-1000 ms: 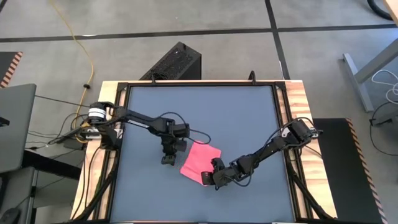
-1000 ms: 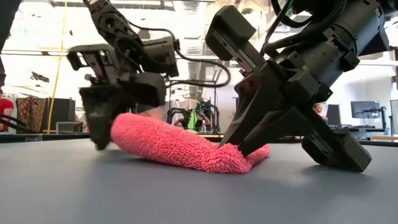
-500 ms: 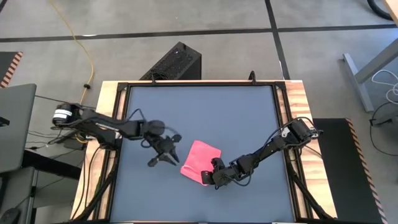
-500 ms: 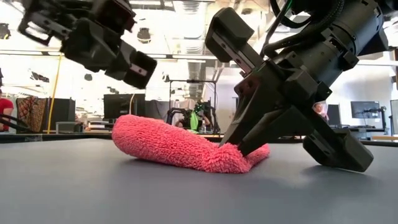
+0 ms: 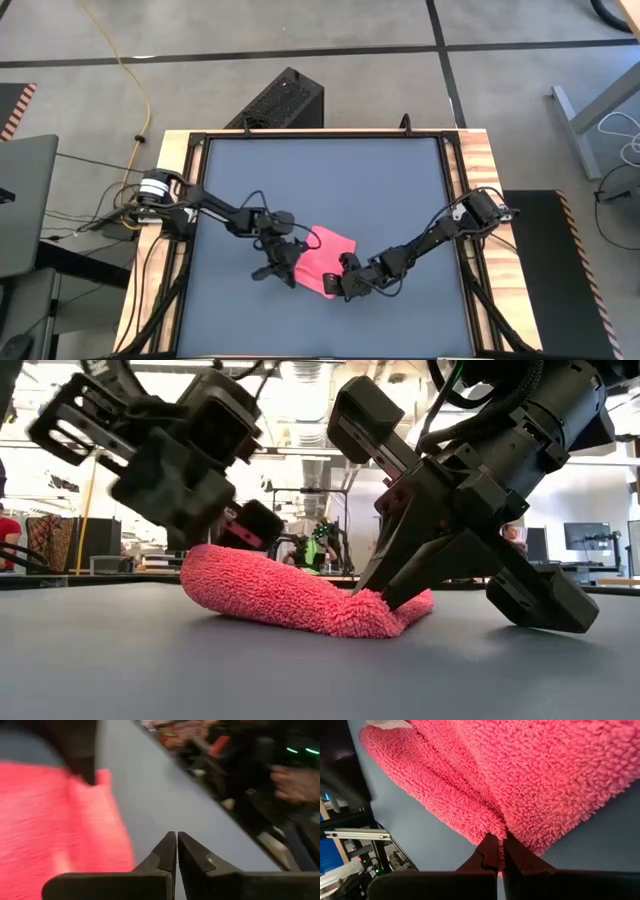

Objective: Roll towel
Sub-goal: Roll the pink towel

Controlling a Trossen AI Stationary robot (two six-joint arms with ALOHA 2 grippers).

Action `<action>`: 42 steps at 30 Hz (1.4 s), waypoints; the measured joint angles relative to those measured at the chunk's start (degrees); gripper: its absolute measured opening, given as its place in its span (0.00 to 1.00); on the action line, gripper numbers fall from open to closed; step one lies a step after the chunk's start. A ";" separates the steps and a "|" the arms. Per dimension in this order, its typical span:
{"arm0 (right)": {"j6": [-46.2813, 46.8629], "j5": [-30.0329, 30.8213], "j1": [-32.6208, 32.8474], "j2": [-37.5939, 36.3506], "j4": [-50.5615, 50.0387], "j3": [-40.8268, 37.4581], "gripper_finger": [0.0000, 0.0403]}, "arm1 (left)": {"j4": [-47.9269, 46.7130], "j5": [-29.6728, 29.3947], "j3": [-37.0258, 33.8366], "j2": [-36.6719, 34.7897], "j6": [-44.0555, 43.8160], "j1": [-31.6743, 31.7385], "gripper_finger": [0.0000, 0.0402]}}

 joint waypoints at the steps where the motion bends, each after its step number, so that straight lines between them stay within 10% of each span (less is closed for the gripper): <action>1: 0.00 -0.06 0.00 0.00 0.00 0.00 0.05 | -0.78 -2.43 0.73 0.72 -1.15 -0.04 0.01; 16: -0.97 0.77 0.07 0.00 -0.12 0.02 0.08 | -13.51 -14.66 3.88 2.57 0.93 -0.08 0.00; 42: -6.72 1.65 0.57 -5.01 -4.88 -0.20 0.33 | -14.17 -13.11 3.88 2.53 -5.42 2.59 0.00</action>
